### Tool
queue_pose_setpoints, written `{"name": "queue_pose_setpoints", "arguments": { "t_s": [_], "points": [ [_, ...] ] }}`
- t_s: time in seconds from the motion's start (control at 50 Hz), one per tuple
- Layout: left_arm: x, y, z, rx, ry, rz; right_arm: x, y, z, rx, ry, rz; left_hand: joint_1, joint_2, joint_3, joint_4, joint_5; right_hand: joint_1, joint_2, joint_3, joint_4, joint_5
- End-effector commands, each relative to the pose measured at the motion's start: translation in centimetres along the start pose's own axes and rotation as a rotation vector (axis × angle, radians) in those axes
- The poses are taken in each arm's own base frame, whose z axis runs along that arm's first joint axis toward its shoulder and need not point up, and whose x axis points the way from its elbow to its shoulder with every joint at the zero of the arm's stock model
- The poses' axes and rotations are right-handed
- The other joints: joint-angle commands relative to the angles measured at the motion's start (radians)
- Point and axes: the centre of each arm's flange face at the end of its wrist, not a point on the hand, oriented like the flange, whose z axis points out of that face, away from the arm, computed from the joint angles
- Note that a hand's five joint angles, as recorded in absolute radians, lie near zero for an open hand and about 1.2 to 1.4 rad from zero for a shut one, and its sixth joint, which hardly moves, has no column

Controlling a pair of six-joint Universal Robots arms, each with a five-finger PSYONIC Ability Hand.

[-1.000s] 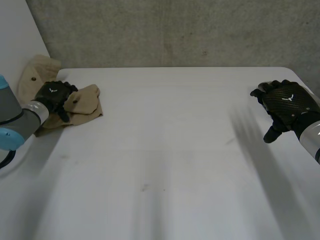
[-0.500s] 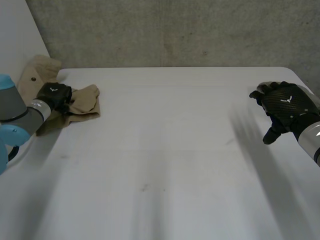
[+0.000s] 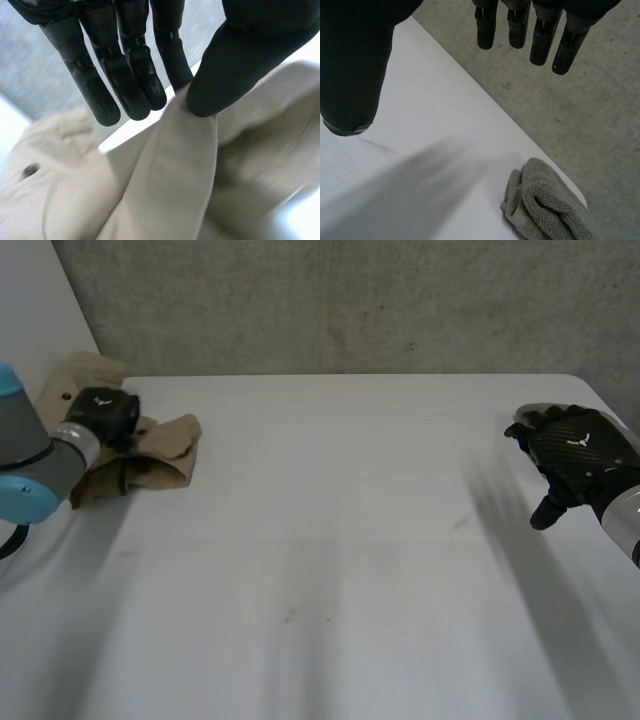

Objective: Fold the laundry.

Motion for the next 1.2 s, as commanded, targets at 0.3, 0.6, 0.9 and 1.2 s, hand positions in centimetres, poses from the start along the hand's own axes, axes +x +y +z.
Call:
{"name": "queue_pose_setpoints", "arguments": {
  "t_s": [0.3, 0.6, 0.9, 1.2],
  "points": [
    [23.7, -9.7, -19.9, 0.099, 0.750, -0.519, 0.6, 0.2, 0.1, -0.003, 0.018, 0.004, -0.115, -0.208, -0.201, -0.209, -0.172, -0.028, -0.045, -0.042, -0.059, -0.070],
    [13.2, -11.0, -14.9, 0.193, 0.373, -0.472, -1.6, -0.6, -0.6, 0.017, -0.070, 0.014, -0.907, -1.000, -0.993, -1.001, -0.964, -0.028, -0.045, -0.042, -0.059, -0.070],
    [7.6, -2.4, -10.8, -0.113, 0.051, 0.031, -12.9, -3.5, -1.8, 0.020, -0.444, 0.119, -0.907, -1.000, -0.993, -1.001, -0.964, -0.028, -0.045, -0.042, -0.059, -0.070],
    [8.3, -0.8, -5.6, -0.091, 0.041, 0.067, -15.5, -2.4, -0.5, -0.058, -0.389, 0.113, 0.293, 0.200, 0.207, 0.199, 0.237, -0.028, -0.045, -0.042, -0.059, -0.070]
  ]
}}
